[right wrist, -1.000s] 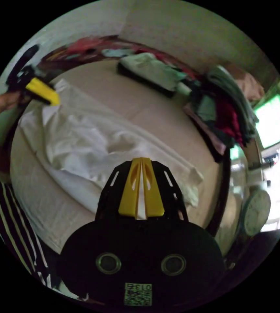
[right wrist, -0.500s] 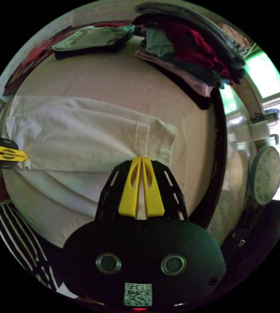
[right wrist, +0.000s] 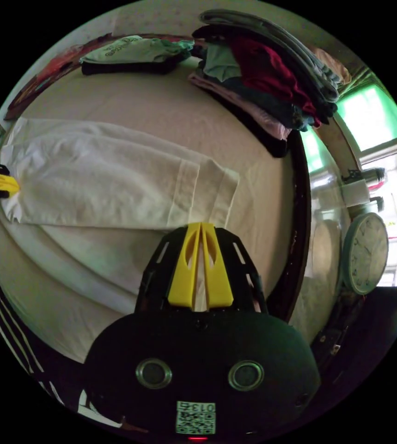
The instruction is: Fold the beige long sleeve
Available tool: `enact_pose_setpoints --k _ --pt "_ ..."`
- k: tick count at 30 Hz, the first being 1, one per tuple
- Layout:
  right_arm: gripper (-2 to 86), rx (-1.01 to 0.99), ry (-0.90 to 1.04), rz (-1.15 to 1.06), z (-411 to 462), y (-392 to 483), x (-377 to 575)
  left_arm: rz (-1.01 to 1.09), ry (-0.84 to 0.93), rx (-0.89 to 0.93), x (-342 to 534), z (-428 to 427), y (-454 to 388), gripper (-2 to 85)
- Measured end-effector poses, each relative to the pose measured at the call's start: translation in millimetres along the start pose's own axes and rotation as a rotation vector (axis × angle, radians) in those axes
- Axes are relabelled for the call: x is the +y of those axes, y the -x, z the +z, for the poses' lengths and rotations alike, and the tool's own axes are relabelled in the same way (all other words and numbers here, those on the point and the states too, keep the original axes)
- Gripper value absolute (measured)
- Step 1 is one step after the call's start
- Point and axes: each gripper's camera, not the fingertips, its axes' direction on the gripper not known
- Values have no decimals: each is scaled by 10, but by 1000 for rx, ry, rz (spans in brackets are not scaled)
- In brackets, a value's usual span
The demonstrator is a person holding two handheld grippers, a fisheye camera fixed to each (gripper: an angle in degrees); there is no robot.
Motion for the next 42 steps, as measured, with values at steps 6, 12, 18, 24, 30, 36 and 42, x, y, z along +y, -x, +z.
enact_pose_setpoints --k 6,12,18,24,30,36,42 --pt "18 -79 -234 -15 -654 -111 -118 -459 -110 -239 1007 -588 315 30" --pt "73 -427 -383 -404 -1090 762 -845 -769 -22 -228 1967 -576 720 126" --pt "88 -559 -400 -746 -1354 2095 -1817 -808 -5 -158 2138 -389 901 126" --pt "101 -519 -235 -994 -1264 3024 -2501 -724 15 -211 2101 -339 843 87" --pt "94 -515 -127 -1071 -1128 3342 -2740 -705 23 -217 2173 -346 872 52" --pt "33 -469 -89 -1095 -1146 3316 -2655 -720 -72 -124 2429 -531 943 22" --pt "22 -459 -338 -1080 -1581 2462 -2212 -615 -268 -15 2461 -1149 716 16"
